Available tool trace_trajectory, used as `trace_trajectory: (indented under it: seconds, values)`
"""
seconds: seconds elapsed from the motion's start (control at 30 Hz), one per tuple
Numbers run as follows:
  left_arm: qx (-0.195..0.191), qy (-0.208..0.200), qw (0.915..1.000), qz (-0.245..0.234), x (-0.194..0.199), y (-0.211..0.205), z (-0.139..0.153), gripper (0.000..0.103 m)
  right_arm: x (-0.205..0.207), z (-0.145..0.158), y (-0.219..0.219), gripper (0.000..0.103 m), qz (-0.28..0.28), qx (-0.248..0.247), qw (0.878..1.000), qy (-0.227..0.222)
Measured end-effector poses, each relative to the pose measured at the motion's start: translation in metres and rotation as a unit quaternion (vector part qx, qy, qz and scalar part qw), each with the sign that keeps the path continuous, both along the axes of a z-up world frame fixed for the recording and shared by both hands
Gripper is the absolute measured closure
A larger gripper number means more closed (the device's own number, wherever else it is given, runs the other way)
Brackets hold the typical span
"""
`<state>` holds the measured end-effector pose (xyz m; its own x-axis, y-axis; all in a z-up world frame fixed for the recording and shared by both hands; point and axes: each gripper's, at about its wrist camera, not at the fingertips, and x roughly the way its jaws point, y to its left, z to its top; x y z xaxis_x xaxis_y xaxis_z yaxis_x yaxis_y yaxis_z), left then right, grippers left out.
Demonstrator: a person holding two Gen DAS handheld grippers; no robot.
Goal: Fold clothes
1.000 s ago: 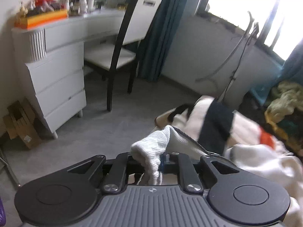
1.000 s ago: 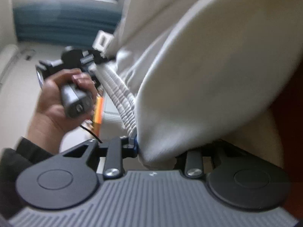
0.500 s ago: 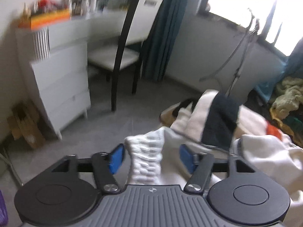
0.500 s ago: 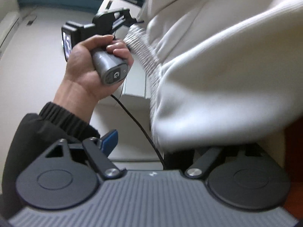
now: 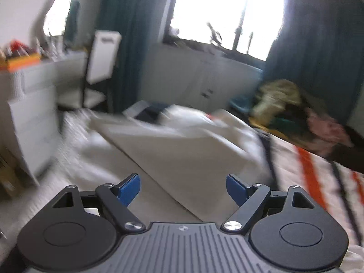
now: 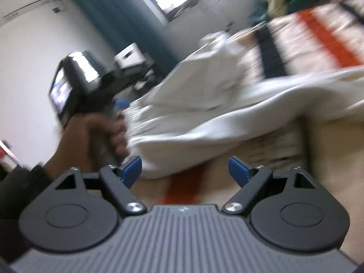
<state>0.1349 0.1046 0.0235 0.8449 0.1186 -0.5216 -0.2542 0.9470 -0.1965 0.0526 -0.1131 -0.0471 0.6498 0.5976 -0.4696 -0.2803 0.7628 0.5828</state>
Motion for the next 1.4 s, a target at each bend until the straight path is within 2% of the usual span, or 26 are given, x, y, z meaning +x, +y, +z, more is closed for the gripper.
trace_trajectory:
  seconds: [0.17,0.23,0.33,0.4,0.5,0.57,0.63,0.77,0.9,1.0,1.1,1.17,1.23,1.27,1.3,1.33,1.37,1.4]
  values:
    - [-0.103,0.018,0.9937,-0.042,-0.022,-0.06,-0.026,0.019,0.006,-0.008,-0.073,0.018,-0.085,-0.02,0.996,0.0]
    - [-0.139,0.036,0.9882,-0.053,-0.025,-0.065,-0.041,0.019,0.009,-0.012,-0.102,0.018,-0.119,-0.028,0.992,0.0]
    - [-0.201,0.066,0.9757,-0.057,-0.025,-0.049,-0.059,0.019,0.012,-0.017,-0.146,0.018,-0.17,-0.04,0.985,0.001]
    - [-0.251,0.072,0.9643,-0.043,-0.025,-0.028,-0.071,0.018,0.015,-0.02,-0.176,0.018,-0.203,-0.048,0.978,0.001]
    - [-0.331,0.069,0.9409,-0.017,-0.027,0.002,-0.09,0.015,0.018,-0.025,-0.219,0.018,-0.253,-0.06,0.966,0.001]
    - [-0.367,0.074,0.9271,-0.006,-0.024,0.012,-0.101,0.014,0.022,-0.029,-0.246,0.018,-0.286,-0.066,0.956,0.002]
    - [-0.397,0.083,0.9139,-0.004,-0.019,0.016,-0.113,0.014,0.032,-0.034,-0.253,0.018,-0.317,-0.063,0.946,0.008]
    - [-0.431,0.093,0.8976,-0.001,-0.01,0.016,-0.131,0.014,0.048,-0.044,-0.271,0.019,-0.365,-0.07,0.928,0.025]
    - [-0.448,0.092,0.8894,0.0,-0.002,0.013,-0.143,0.016,0.073,-0.065,-0.291,0.019,-0.406,-0.088,0.907,0.067]
    - [-0.448,0.087,0.8897,0.014,0.002,0.013,-0.152,0.025,0.095,-0.077,-0.306,0.02,-0.44,-0.12,0.886,0.085]
    - [-0.453,0.089,0.8863,0.032,0.008,0.016,-0.161,0.04,0.116,-0.084,-0.321,0.019,-0.472,-0.141,0.865,0.096]
    - [-0.462,0.085,0.8813,0.046,0.009,0.02,-0.163,0.055,0.13,-0.09,-0.329,0.019,-0.472,-0.137,0.865,0.106]
    - [-0.465,0.072,0.8811,0.048,0.01,0.023,-0.164,0.061,0.141,-0.094,-0.332,0.019,-0.45,-0.139,0.875,0.11]
    - [-0.466,0.066,0.881,0.049,0.01,0.024,-0.165,0.066,0.146,-0.095,-0.334,0.027,-0.441,-0.141,0.879,0.113]
    - [-0.467,0.06,0.8808,0.049,0.01,0.025,-0.165,0.069,0.15,-0.094,-0.333,0.05,-0.438,-0.15,0.878,0.12]
    - [-0.464,0.055,0.8827,0.048,0.011,0.025,-0.164,0.075,0.153,-0.094,-0.333,0.064,-0.435,-0.159,0.877,0.126]
    - [-0.461,0.051,0.8846,0.048,0.012,0.026,-0.163,0.08,0.157,-0.092,-0.333,0.087,-0.433,-0.165,0.876,0.133]
    - [-0.461,0.046,0.885,0.046,0.012,0.026,-0.163,0.082,0.16,-0.088,-0.334,0.089,-0.436,-0.158,0.876,0.136]
